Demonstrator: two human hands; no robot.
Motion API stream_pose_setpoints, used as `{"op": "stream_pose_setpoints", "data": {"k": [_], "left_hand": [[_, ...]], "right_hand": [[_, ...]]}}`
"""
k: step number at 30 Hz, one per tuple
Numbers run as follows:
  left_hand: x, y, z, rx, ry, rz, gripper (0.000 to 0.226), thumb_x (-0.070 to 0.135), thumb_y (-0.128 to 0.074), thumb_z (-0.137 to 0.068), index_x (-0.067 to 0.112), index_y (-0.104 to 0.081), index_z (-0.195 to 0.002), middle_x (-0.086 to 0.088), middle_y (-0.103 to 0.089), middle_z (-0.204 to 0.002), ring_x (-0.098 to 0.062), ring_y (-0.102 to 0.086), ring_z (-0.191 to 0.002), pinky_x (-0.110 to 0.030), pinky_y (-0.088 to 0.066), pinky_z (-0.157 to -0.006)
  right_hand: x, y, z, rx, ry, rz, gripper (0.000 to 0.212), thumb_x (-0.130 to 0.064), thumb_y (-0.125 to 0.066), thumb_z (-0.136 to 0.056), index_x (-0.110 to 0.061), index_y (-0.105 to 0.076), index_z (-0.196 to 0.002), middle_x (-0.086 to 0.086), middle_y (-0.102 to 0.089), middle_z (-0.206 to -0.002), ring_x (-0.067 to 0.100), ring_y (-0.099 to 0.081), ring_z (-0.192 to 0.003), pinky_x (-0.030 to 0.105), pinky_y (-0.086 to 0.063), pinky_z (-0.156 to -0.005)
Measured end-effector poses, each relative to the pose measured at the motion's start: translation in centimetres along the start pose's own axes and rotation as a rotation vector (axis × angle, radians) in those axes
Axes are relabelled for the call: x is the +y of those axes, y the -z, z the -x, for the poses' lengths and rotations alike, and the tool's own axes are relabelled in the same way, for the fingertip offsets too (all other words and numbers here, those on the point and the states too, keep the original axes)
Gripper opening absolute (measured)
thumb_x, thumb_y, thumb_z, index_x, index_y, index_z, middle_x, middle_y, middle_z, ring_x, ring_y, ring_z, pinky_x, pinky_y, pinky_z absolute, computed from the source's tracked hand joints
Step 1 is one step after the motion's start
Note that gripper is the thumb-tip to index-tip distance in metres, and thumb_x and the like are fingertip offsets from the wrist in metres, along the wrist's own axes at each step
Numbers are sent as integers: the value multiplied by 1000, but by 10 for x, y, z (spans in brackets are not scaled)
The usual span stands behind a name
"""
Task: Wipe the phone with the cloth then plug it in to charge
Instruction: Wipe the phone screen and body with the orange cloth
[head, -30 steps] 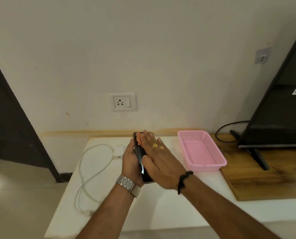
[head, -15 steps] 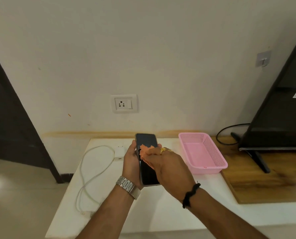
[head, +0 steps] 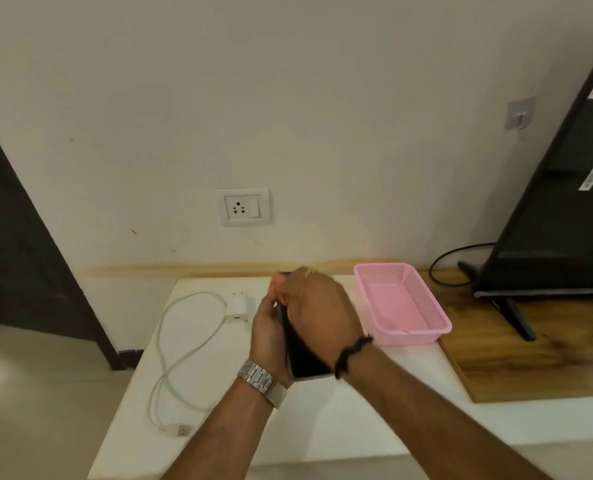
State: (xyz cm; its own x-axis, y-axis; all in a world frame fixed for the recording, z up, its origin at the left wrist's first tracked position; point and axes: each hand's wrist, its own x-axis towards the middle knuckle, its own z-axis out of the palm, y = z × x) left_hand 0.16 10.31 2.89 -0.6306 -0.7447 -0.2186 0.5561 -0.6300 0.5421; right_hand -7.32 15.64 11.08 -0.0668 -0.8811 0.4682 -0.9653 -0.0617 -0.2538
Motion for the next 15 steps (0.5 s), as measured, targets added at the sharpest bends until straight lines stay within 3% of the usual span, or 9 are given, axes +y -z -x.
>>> {"op": "stream_pose_setpoints", "data": {"k": [2, 4, 6, 8, 10, 13, 15], "left_hand": [[-6, 0, 2, 24, 33, -8, 54, 62, -53, -96, 17, -79, -106, -15, -76, -108, -33, -73, -97, -44, -60, -85], [1, 3, 2, 21, 42, 1, 57, 64, -48, -98, 16, -75, -114, -14, -75, -106, -33, -71, -94, -43, -58, -85], [8, 7, -1, 19, 30, 17, 57, 63, -48, -98, 17, -78, -114, -13, -78, -103, -32, -76, -90, -42, -61, -82], [4, 6, -2, -2, 26, 15, 48, 59, -56, -94, 19, -80, -106, -12, -79, -100, -31, -77, -87, -42, -60, -79], [-6, 1, -1, -30, 26, 12, 42, 56, -64, -88, 20, -82, -101, -11, -79, -103, -29, -78, -90, -40, -61, -77], [-10, -2, 0, 19, 55, -16, 53, 63, -57, -92, 19, -80, -110, -15, -76, -117, -35, -73, -103, -46, -59, -90], [-1, -2, 1, 29, 64, -18, 54, 63, -54, -92, 18, -75, -113, -15, -74, -113, -35, -69, -103, -47, -52, -96]], "right_hand": [[18, 10, -17, -30, -43, 23, 35, -26, -41, -108, -21, -76, -104, 1, -64, -90, 20, -63, -78, 30, -55, -71], [30, 9, -8, -73, -105, 74, 29, -24, -45, -108, -20, -73, -104, 4, -64, -93, 22, -66, -83, 34, -56, -78], [18, 0, 17, -64, -118, 66, 19, -21, -51, -101, -23, -69, -95, 1, -62, -86, 19, -64, -75, 27, -54, -70], [0, -7, 28, -71, -78, -2, 23, -24, -51, -98, -26, -73, -89, -4, -63, -81, 15, -61, -67, 22, -49, -64], [-1, -7, 9, -4, -46, -23, 29, -25, -49, -101, -29, -76, -93, -5, -67, -87, 15, -63, -72, 23, -51, -67], [16, 10, -13, -26, -98, -11, 34, -29, -43, -109, -24, -77, -105, 3, -68, -97, 21, -67, -86, 33, -56, -81], [24, 12, -3, -47, -140, 19, 33, -28, -41, -110, -21, -73, -102, 2, -63, -92, 23, -65, -85, 33, -55, -79]]}}
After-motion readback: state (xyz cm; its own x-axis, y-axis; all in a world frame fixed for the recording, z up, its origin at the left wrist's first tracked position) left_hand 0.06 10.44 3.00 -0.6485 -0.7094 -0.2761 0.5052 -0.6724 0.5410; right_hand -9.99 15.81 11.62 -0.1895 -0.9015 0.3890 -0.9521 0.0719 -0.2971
